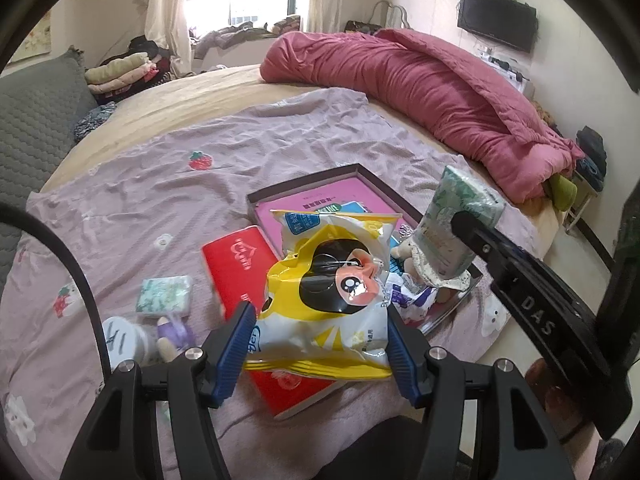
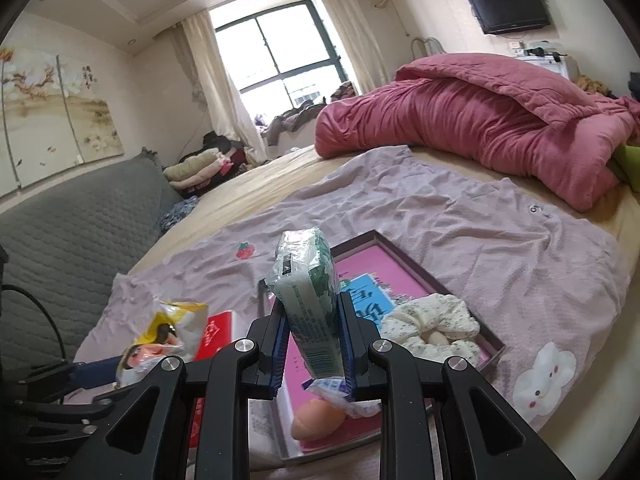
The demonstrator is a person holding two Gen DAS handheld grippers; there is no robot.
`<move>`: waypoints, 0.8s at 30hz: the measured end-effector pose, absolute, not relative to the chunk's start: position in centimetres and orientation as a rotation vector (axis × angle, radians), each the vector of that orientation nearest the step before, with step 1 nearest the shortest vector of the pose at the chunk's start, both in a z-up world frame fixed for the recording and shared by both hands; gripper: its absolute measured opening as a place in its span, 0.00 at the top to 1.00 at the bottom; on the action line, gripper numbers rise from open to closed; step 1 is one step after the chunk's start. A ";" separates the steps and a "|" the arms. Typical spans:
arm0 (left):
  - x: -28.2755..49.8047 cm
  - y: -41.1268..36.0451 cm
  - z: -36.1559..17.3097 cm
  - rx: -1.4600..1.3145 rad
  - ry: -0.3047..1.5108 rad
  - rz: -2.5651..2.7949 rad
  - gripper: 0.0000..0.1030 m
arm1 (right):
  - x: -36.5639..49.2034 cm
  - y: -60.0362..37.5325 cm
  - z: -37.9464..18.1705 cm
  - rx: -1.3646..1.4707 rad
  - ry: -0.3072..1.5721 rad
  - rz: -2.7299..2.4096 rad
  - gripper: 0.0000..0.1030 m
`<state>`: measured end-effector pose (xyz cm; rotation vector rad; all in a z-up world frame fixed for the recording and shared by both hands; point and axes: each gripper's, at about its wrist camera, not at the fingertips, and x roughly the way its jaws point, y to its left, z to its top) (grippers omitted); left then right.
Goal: Organize soft objects
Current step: 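Carry the snack bag in left tool and tissue packet in right tool over the tray, then lower the snack bag onto the book and open left gripper while right lowers and releases the tissue packet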
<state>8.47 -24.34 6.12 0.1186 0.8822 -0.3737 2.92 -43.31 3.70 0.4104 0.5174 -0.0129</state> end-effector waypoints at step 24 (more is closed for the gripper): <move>15.0 -33.1 -1.6 0.299 1.059 -0.351 0.39 | 4.8 -48.9 -0.8 0.264 0.586 -0.251 0.78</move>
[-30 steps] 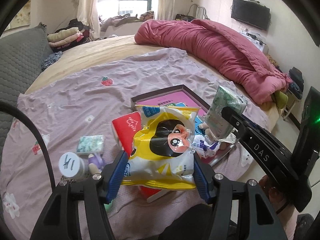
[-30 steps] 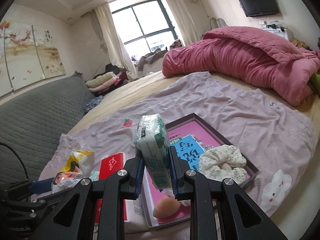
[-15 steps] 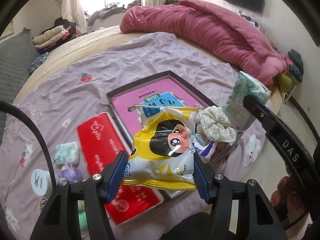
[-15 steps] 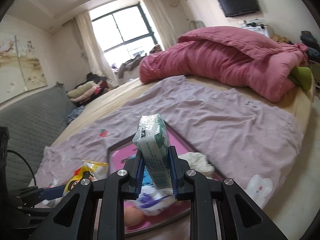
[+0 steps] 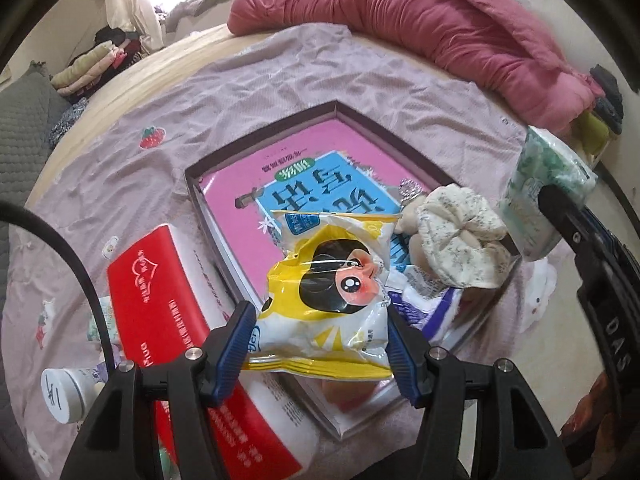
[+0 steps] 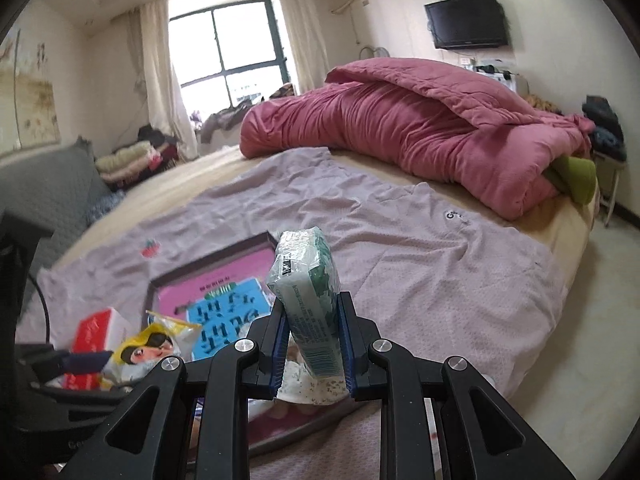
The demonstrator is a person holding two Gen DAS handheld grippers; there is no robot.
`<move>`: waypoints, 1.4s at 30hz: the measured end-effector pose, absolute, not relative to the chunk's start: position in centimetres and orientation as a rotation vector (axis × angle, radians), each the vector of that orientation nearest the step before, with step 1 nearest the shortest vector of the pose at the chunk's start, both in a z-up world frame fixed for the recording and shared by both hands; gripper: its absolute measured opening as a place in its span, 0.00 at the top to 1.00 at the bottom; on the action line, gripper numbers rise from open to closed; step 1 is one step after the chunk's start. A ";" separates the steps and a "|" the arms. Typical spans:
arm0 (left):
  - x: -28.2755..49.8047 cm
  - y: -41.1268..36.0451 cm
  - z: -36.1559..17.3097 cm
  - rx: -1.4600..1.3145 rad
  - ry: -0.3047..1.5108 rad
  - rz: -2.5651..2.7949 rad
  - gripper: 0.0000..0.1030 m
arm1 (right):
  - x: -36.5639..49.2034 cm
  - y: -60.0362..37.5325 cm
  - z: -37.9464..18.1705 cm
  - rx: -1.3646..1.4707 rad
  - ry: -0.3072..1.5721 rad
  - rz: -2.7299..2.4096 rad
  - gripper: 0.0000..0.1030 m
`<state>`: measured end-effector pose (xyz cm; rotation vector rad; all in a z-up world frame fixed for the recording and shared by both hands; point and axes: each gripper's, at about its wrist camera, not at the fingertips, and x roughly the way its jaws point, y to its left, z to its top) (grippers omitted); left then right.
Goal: Organize soft objects
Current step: 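Lower the snack bag onto the book and open left gripper while right lowers and releases the tissue packet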
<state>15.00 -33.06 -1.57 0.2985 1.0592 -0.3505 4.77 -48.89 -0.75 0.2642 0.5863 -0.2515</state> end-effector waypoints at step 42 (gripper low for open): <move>17.5 -34.0 -4.7 0.335 1.171 -0.354 0.38 | 7.2 -49.1 -4.1 0.545 0.599 0.031 0.29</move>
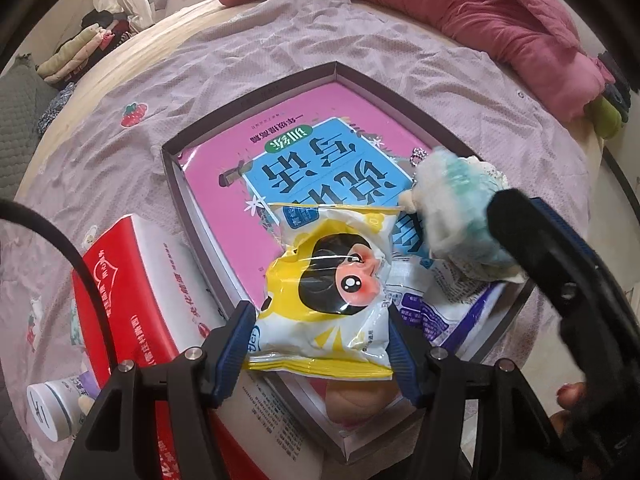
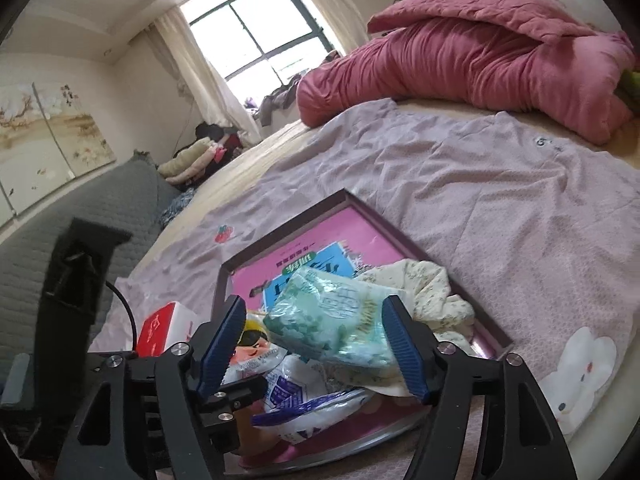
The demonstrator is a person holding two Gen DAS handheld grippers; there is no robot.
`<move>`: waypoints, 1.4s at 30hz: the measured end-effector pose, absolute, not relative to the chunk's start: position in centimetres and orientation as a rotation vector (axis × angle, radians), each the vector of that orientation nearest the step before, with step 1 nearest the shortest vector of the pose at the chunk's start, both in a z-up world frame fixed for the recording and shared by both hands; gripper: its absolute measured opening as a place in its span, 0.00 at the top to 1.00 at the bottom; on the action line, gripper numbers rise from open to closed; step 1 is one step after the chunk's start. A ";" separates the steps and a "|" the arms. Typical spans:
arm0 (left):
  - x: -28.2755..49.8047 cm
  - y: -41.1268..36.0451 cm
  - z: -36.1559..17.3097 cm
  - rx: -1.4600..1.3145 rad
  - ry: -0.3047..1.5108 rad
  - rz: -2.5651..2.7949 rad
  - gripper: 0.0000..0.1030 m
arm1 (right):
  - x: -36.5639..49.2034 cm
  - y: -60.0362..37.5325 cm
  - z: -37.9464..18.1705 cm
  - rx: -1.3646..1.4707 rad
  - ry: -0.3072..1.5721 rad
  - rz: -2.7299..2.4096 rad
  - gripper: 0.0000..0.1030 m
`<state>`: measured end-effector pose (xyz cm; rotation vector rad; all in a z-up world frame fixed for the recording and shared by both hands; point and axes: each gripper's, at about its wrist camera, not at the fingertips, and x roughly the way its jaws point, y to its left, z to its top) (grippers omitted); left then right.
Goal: Organize soft objects
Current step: 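Lower the snack bag onto the book and open left gripper while right lowers and releases the tissue packet, then move both tools back to the remaining pile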
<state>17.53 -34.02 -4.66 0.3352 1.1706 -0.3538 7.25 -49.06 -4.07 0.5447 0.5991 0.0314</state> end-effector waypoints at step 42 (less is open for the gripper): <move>15.1 -32.8 -1.6 0.349 1.102 -0.336 0.38 | 4.5 -49.6 -0.7 0.459 0.546 -0.149 0.28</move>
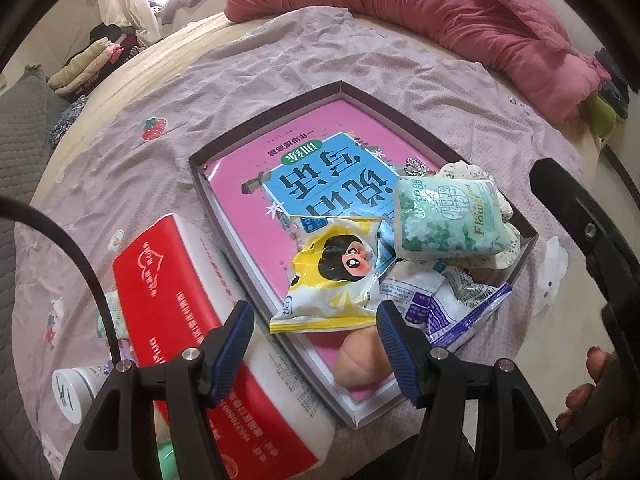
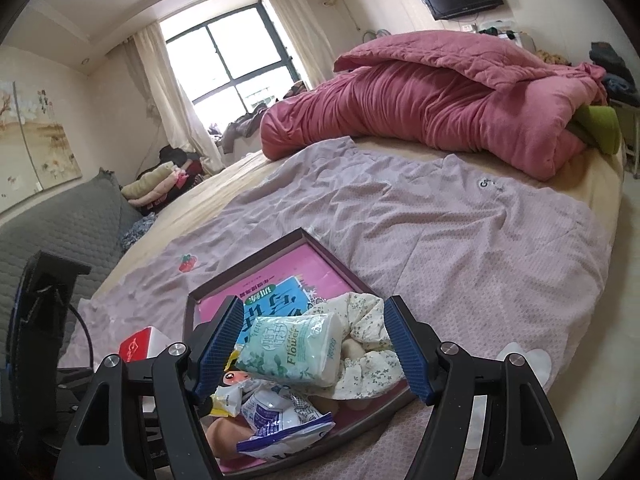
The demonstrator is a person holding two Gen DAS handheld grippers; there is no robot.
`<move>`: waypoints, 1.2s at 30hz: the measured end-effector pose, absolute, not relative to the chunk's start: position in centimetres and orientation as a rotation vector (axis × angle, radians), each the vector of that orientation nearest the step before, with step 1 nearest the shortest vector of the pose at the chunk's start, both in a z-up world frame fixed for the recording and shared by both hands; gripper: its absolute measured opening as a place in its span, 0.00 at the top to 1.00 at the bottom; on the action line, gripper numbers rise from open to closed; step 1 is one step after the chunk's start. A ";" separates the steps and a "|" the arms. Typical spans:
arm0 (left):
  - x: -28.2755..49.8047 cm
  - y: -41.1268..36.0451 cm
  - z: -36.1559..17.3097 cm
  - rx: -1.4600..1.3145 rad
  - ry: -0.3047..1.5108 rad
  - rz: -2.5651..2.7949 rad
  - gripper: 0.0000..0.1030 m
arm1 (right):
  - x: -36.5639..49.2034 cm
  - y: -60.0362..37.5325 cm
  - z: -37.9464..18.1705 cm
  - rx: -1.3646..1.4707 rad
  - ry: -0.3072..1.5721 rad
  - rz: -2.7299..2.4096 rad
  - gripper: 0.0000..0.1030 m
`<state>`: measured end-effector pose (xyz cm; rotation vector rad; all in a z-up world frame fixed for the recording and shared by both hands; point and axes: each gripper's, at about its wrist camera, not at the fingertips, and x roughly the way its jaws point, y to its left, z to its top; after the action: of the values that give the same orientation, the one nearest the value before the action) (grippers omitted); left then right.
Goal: Organize soft objects
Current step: 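Move both tools back to the remaining pile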
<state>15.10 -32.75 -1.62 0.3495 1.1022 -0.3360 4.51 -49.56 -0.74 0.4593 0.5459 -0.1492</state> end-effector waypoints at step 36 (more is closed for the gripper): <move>9.5 -22.1 6.3 0.150 0.971 -0.284 0.38 | 0.3 -40.3 9.2 0.199 0.409 -0.103 0.26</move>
<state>9.46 -22.15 6.32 0.1500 0.9715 -0.2841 0.28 -40.27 9.21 0.1995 0.4088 -0.1028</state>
